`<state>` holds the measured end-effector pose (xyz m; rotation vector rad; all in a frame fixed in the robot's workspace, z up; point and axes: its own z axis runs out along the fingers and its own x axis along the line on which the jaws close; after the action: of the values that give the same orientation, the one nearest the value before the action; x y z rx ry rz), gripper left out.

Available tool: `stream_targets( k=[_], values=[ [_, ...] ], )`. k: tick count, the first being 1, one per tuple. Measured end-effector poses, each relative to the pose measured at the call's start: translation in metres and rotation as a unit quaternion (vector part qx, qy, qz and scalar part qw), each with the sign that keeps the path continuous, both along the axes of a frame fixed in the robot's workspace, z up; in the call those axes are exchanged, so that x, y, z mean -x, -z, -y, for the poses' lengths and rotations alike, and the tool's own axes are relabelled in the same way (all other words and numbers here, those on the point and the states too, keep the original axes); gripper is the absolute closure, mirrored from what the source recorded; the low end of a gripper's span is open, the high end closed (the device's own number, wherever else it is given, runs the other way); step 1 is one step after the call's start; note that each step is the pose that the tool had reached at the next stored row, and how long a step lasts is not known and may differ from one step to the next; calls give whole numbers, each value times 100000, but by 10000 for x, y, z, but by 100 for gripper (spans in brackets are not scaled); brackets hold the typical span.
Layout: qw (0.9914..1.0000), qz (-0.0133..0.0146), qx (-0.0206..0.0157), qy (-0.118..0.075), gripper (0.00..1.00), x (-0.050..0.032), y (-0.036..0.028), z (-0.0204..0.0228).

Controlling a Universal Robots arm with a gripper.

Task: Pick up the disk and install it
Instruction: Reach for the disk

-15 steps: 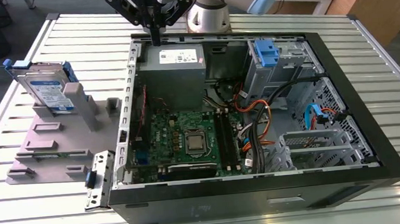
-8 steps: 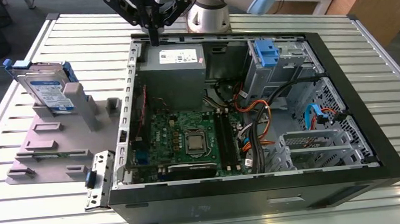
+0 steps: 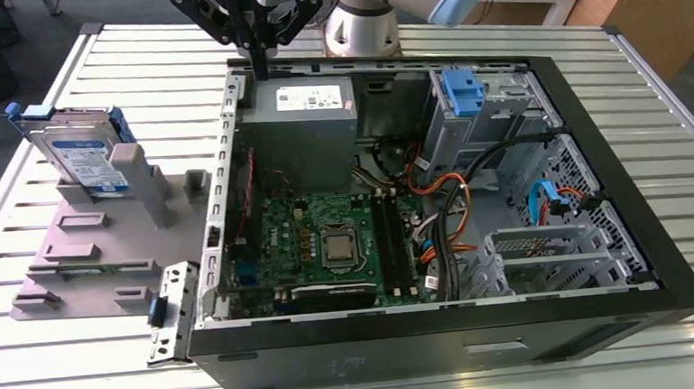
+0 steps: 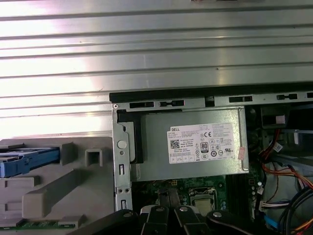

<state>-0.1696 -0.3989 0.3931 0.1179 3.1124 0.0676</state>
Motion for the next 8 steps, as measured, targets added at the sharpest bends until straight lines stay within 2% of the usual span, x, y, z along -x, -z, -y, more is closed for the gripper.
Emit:
stream_targets(
  k=[8],
  values=[
    [100000,2,-1,4,89,134,2,0]
  ],
)
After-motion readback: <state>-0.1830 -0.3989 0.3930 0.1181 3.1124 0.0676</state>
